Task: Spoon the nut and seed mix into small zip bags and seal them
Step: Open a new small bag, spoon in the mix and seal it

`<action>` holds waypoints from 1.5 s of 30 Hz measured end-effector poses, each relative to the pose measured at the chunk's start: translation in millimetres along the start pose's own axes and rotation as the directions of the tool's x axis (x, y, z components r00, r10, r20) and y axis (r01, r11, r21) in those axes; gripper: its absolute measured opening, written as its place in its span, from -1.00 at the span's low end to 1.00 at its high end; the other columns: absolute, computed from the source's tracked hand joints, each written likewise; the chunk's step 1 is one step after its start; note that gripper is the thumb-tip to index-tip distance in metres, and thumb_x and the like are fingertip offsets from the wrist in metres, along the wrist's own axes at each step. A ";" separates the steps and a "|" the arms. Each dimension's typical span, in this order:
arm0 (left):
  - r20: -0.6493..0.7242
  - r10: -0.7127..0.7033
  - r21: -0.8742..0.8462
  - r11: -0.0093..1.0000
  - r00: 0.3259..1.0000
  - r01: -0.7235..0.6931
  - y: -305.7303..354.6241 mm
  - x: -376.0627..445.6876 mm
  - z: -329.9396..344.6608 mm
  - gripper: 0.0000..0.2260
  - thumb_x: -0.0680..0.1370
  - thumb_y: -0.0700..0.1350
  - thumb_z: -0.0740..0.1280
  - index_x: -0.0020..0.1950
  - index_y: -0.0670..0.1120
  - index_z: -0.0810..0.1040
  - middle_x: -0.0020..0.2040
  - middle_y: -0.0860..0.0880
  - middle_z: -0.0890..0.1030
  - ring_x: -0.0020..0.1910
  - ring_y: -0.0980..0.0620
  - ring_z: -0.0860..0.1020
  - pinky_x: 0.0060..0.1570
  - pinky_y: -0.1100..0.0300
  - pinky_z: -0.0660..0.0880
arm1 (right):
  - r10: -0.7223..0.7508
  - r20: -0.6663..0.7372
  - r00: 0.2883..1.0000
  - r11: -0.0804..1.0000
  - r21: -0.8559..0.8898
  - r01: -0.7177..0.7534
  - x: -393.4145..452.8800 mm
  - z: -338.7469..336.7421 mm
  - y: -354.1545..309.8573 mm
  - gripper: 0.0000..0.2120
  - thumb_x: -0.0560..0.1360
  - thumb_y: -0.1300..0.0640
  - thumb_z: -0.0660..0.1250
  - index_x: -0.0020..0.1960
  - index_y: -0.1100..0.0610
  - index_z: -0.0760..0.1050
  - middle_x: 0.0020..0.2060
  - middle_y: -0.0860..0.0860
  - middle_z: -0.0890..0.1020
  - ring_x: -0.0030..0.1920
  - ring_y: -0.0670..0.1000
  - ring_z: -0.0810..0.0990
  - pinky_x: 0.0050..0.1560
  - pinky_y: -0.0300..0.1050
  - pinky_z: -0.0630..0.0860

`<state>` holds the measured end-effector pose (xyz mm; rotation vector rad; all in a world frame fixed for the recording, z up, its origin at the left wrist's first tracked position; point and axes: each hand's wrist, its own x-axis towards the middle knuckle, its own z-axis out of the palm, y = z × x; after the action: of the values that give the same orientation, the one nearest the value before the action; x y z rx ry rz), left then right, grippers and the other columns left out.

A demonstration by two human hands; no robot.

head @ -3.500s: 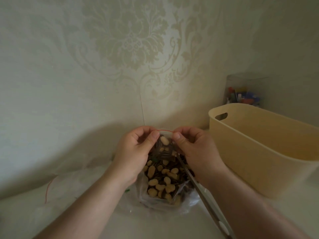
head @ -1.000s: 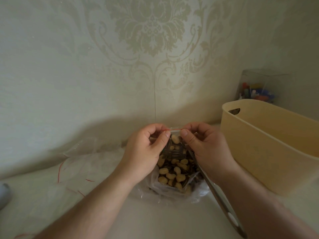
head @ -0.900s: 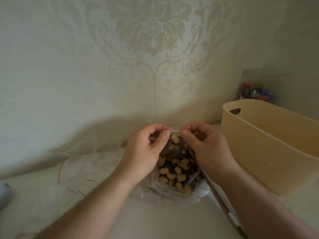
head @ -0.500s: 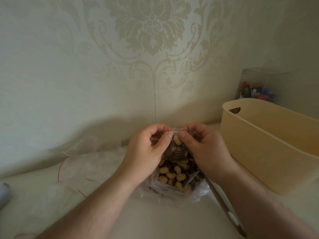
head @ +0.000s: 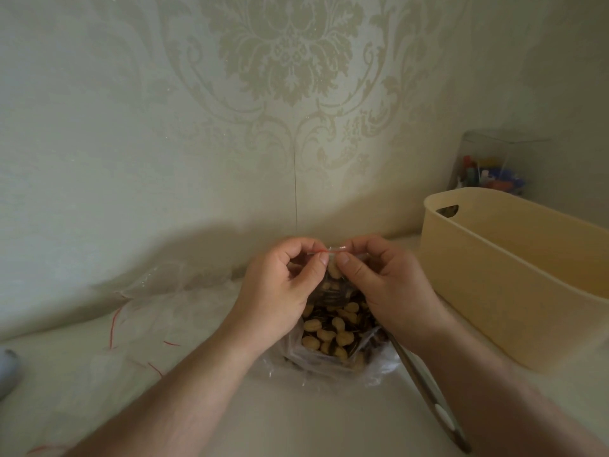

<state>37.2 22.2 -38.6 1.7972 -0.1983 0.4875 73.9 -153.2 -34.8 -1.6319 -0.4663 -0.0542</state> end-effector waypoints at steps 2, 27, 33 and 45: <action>0.008 0.011 0.012 1.000 1.000 -0.011 0.7 -0.4 0.7 -0.90 0.64 -0.15 0.42 0.02 0.04 0.69 -0.11 0.08 0.73 -0.18 0.14 0.67 -0.14 0.28 0.60 | -0.017 0.008 1.000 1.000 -0.014 0.017 0.1 0.9 -0.1 -0.91 0.57 0.12 0.46 0.06 0.08 0.66 -0.14 0.04 0.75 -0.10 0.04 0.74 -0.05 -0.07 0.70; -0.042 -0.009 -0.042 0.999 0.999 0.008 -0.8 -0.1 2.0 -0.90 0.64 -0.04 0.42 0.09 0.00 0.71 -0.05 0.02 0.76 -0.06 0.02 0.73 0.03 -0.04 0.68 | 0.071 -0.128 0.989 0.995 0.079 -0.061 0.2 0.8 -9.4 -0.96 0.51 0.19 0.53 -0.05 0.13 0.70 -0.21 0.06 0.76 -0.18 0.03 0.75 -0.13 -0.12 0.67; -0.121 -0.022 -0.097 0.995 0.992 0.010 -0.8 3.5 2.5 -0.93 0.64 -0.09 0.41 0.04 -0.01 0.70 -0.15 0.06 0.73 -0.13 0.14 0.68 -0.08 0.25 0.58 | 0.104 -0.186 0.977 0.994 0.029 -0.101 2.2 -5.2 -8.2 -0.93 0.56 0.13 0.49 -0.11 0.01 0.70 -0.25 0.04 0.72 -0.25 0.06 0.66 -0.20 -0.12 0.68; 0.163 -0.142 -0.210 0.962 0.976 0.175 3.2 0.3 6.6 -0.56 0.46 -0.01 0.53 0.32 0.03 0.55 0.11 0.02 0.75 0.14 0.05 0.71 0.21 0.11 0.61 | 0.140 -0.168 0.976 0.957 0.276 -0.090 4.9 -7.9 -9.5 -0.86 0.66 0.22 0.33 -0.08 0.20 0.57 -0.26 0.11 0.64 -0.18 0.16 0.59 0.01 0.17 0.63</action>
<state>37.7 15.0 -37.1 1.6125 -0.2003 0.2085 77.1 -159.0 -23.3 -1.3696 -0.2222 -0.0532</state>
